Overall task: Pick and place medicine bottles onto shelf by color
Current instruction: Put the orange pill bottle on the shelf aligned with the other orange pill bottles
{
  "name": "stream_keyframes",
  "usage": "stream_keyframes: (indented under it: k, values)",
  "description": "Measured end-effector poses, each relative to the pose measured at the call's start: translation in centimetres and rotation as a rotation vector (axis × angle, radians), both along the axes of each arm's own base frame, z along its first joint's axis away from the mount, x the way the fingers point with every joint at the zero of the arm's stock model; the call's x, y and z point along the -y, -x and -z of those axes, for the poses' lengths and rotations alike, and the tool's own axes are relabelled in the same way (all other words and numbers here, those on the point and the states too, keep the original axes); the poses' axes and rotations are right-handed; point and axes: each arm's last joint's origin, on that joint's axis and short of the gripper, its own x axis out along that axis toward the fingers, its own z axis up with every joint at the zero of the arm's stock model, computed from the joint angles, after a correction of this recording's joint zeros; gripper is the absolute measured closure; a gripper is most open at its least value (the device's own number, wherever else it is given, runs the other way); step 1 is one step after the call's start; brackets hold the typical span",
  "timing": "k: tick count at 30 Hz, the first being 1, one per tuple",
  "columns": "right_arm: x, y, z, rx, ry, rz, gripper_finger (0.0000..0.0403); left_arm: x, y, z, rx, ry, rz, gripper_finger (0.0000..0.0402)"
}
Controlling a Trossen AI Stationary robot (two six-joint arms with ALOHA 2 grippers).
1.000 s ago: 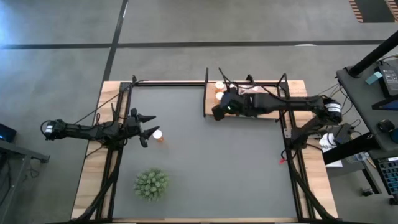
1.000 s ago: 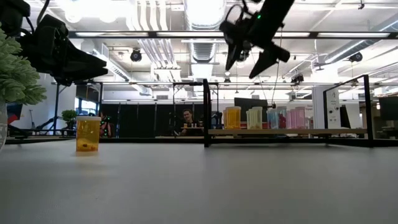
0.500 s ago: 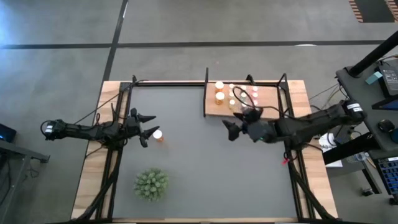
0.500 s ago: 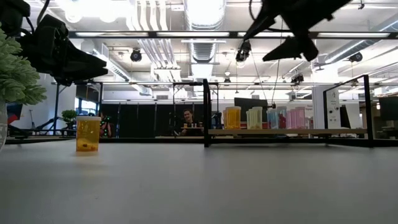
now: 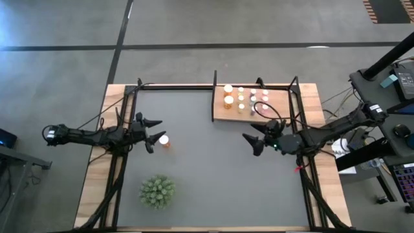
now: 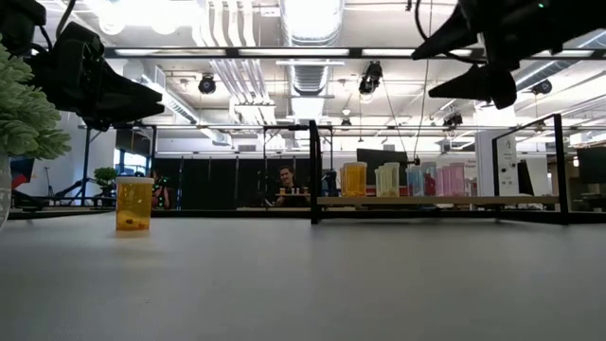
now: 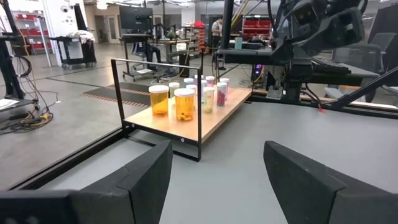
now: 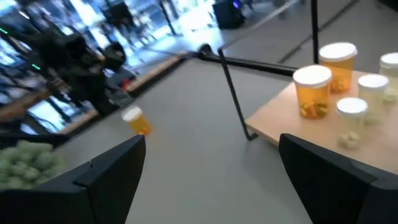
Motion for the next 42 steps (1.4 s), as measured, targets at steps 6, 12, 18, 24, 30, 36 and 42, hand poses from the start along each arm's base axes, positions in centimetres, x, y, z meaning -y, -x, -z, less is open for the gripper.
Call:
stream_keyframes:
  k: [6, 12, 18, 24, 30, 36, 42]
  values:
    - [0.2, 1.3, 1.3, 0.048, -0.023, -0.081, 0.0045, 0.0, 0.0, 0.0, 0.000, 0.000, 0.000, 0.0164]
    - [0.4, 2.0, 1.4, 0.080, -0.040, -0.094, 0.0045, 0.0, 0.0, 0.0, 0.000, 0.000, 0.000, 0.0164]
    - [0.4, 2.2, 1.2, 0.092, -0.043, -0.094, 0.0044, 0.0, 0.0, 0.0, 0.000, 0.000, 0.000, 0.0164]
    - [0.4, 2.1, 1.1, 0.094, -0.043, -0.093, 0.0044, 0.0, 0.0, 0.0, 0.000, 0.000, 0.000, 0.0164]
    - [0.4, 2.1, 1.1, 0.093, -0.043, -0.093, 0.0044, 0.0, 0.0, 0.0, 0.000, 0.000, 0.000, 0.0164]
    - [0.4, 2.1, 1.1, 0.093, -0.043, -0.093, 0.0044, 0.0, 0.0, 0.0, -0.014, -0.036, 0.002, 0.0164]
    - [0.4, 2.1, 1.1, 0.093, -0.043, -0.093, 0.0044, 0.0, 0.0, -0.1, -0.122, -0.326, 0.018, 0.0164]
